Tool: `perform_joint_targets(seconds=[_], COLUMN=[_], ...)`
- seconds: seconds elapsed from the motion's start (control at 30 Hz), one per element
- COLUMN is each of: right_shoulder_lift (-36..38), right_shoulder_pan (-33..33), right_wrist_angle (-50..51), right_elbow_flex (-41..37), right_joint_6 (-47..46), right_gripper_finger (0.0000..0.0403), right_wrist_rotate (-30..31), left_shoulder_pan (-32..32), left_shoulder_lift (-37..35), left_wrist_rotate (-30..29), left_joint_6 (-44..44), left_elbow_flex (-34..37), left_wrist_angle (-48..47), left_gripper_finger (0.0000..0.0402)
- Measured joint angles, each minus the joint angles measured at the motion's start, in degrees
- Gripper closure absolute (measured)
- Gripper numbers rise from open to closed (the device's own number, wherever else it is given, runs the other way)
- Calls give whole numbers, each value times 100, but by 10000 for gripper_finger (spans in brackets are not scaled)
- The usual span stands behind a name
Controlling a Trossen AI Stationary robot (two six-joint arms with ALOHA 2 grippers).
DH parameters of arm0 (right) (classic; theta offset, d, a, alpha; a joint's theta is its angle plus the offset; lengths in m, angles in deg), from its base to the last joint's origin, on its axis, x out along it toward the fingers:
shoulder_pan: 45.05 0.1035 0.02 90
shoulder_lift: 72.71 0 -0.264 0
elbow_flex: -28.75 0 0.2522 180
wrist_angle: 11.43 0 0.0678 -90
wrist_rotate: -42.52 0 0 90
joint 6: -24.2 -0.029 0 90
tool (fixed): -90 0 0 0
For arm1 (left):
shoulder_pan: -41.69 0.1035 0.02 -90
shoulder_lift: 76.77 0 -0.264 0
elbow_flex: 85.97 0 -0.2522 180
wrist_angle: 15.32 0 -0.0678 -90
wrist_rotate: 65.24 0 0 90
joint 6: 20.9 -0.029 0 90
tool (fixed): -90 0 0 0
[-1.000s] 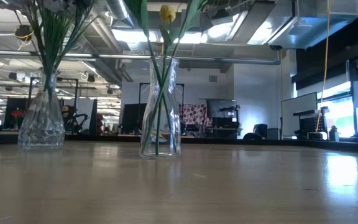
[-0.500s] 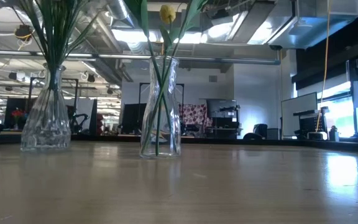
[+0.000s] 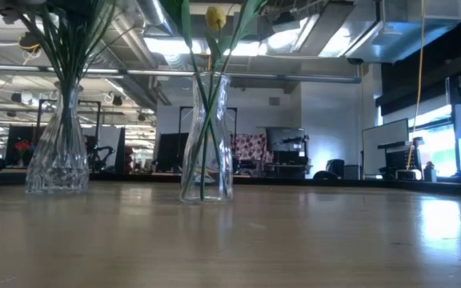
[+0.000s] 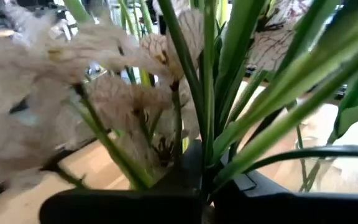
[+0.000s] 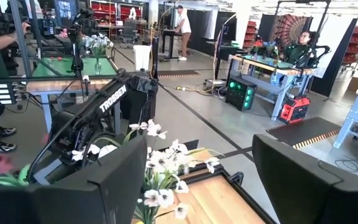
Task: Sort flowers into vase by color
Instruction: Put the white flowers into the left transparent vase
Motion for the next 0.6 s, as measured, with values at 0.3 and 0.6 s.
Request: perform_joint_targets(seconds=[0.3, 0.6], right_shoulder_lift=[0, -2], right_shoulder_pan=[0, 2], right_wrist_angle=[-13, -34], right_elbow_flex=[0, -2], right_joint_6=[-45, -147], right_gripper_finger=[112, 112], right_wrist_rotate=[2, 2], left_shoulder_pan=[-19, 9], left_shoulder_lift=[4, -10], left_wrist_rotate=[323, 524], left_joint_6=[-87, -289], left_elbow_flex=[267, 245], left_wrist_angle=[30, 34], left_gripper_finger=[361, 311])
